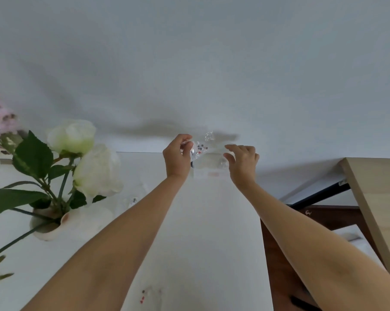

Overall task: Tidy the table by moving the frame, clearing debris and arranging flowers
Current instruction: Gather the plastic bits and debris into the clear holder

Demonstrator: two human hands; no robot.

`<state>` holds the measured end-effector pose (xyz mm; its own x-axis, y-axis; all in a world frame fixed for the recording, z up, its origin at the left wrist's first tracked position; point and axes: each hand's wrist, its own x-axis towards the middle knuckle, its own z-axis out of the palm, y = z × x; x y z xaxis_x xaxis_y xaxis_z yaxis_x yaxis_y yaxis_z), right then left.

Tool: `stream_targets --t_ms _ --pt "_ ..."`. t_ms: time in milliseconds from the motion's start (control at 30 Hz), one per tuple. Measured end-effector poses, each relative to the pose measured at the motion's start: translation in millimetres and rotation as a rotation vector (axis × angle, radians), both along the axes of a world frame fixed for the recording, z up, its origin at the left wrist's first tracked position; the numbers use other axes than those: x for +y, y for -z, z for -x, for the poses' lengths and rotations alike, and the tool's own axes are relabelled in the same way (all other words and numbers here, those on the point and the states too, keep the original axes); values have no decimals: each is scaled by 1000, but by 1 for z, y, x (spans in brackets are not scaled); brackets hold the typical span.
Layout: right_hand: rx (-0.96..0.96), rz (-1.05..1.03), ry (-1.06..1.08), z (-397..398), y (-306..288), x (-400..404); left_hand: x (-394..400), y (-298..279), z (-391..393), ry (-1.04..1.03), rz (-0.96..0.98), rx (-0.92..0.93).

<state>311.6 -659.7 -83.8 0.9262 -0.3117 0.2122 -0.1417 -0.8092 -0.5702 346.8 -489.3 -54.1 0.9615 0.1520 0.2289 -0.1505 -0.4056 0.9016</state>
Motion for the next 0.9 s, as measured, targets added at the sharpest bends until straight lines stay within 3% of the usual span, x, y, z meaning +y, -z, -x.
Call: stream_targets --t_ms 233,500,767,900 --pt "-26 -20 135 10 16 -17 -27 14 -11 174 -129 82" --pt "119 -48 127 21 27 -15 -33 29 -3 199 -478 141" --pt "204 -55 226 17 16 -8 -5 16 70 164 -401 73" --pt "49 17 217 26 2 20 44 27 135 75 -386 61"
